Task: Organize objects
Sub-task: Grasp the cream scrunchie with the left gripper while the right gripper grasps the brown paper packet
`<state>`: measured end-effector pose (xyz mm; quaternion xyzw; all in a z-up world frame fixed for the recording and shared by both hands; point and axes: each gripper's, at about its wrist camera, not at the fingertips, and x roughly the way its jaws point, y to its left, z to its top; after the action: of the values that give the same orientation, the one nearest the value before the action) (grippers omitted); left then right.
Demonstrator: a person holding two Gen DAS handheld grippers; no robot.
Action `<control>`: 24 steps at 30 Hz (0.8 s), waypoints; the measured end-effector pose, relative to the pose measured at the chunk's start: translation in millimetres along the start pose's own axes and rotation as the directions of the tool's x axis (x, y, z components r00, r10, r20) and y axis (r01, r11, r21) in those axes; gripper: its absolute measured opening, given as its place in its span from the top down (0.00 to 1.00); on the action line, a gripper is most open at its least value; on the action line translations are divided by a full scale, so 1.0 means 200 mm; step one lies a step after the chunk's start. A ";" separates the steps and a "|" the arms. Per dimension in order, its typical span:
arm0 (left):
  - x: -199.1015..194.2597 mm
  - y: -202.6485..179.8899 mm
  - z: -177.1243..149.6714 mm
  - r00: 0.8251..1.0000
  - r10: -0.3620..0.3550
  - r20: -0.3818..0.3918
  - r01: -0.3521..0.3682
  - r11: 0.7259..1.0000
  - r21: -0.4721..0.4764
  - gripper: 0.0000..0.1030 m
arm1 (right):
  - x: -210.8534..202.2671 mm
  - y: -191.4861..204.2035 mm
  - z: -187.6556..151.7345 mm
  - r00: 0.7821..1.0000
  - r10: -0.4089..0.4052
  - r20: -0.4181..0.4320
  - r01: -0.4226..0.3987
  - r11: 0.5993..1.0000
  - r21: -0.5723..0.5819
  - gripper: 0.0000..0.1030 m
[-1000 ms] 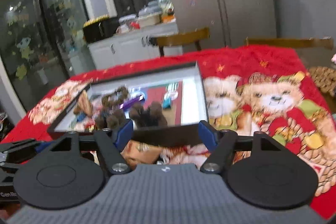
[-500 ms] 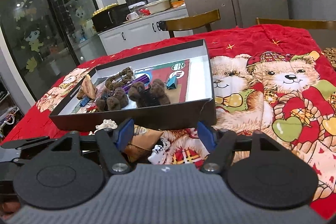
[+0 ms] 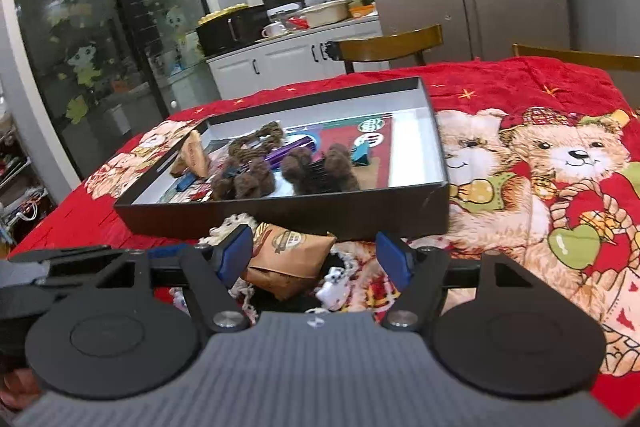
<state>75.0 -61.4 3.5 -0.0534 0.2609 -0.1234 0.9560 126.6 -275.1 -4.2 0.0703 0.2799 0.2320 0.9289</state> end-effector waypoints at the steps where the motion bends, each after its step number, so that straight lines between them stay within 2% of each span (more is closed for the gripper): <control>1: 0.00 0.00 0.00 1.000 0.011 0.002 -0.011 1.000 -0.006 0.86 | 0.00 0.01 0.00 1.000 0.004 0.001 -0.004 1.000 -0.011 0.26; 11: 0.05 0.00 0.00 0.999 -0.011 -0.053 0.012 1.000 0.014 0.86 | 0.01 0.05 -0.03 0.999 0.026 -0.024 -0.027 0.998 -0.063 0.30; 12: 0.06 -0.01 0.01 0.998 -0.007 -0.060 0.008 1.000 0.019 0.85 | 0.03 0.06 -0.03 0.999 0.017 -0.041 -0.020 0.997 -0.070 0.39; 14: 0.09 -0.03 0.02 0.997 0.006 -0.072 -0.003 0.999 0.033 0.84 | 0.06 0.07 -0.03 0.997 -0.030 -0.067 0.025 0.997 -0.077 0.45; 24: 0.09 -0.02 0.02 0.997 0.001 -0.076 0.001 1.000 0.022 0.81 | 0.05 0.04 -0.04 0.997 -0.025 -0.074 0.021 0.999 -0.050 0.48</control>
<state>92.1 -69.4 -1.9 -0.0383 0.2957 -0.1281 0.9459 126.7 -263.4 -13.0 0.0354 0.3094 0.2305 0.9219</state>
